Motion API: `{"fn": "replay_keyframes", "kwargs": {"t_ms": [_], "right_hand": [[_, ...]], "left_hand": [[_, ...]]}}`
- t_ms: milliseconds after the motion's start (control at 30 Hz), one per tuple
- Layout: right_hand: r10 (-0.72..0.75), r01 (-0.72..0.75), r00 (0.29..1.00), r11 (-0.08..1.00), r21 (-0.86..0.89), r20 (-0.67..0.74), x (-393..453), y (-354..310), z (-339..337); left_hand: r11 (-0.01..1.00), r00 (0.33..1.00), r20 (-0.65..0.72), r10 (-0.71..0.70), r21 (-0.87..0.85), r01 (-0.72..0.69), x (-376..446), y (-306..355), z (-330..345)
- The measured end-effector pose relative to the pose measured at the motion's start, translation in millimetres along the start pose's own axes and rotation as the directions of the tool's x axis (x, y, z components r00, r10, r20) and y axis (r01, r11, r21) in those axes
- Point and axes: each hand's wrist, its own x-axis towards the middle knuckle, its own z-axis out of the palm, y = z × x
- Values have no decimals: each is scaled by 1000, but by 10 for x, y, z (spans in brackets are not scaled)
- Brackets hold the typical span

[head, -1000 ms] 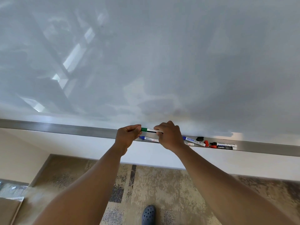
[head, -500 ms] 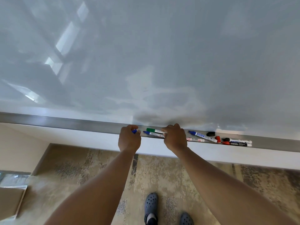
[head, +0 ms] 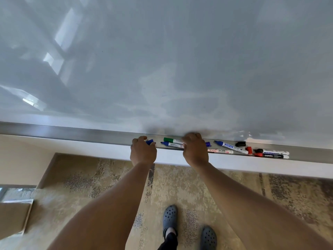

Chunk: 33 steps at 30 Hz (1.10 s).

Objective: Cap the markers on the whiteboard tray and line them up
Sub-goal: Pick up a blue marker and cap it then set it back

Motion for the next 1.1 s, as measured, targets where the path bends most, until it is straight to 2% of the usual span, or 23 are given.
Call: {"fn": "replay_keyframes", "kwargs": {"t_ms": [133, 500, 733, 1100], "right_hand": [[-76, 76, 997, 997, 7, -35, -28, -18, 32], [-165, 171, 980, 984, -47, 116, -29, -59, 57], [-172, 187, 963, 981, -53, 208, -18, -23, 84], [-188, 199, 977, 974, -105, 100, -61, -76, -26]], "left_hand": [[998, 1000, 10, 18, 59, -19, 2, 35, 0], [989, 998, 39, 50, 137, -55, 47, 74, 33], [994, 996, 31, 83, 62, -85, 51, 47, 45], [983, 987, 37, 159, -94, -155, 7, -39, -3]]}}
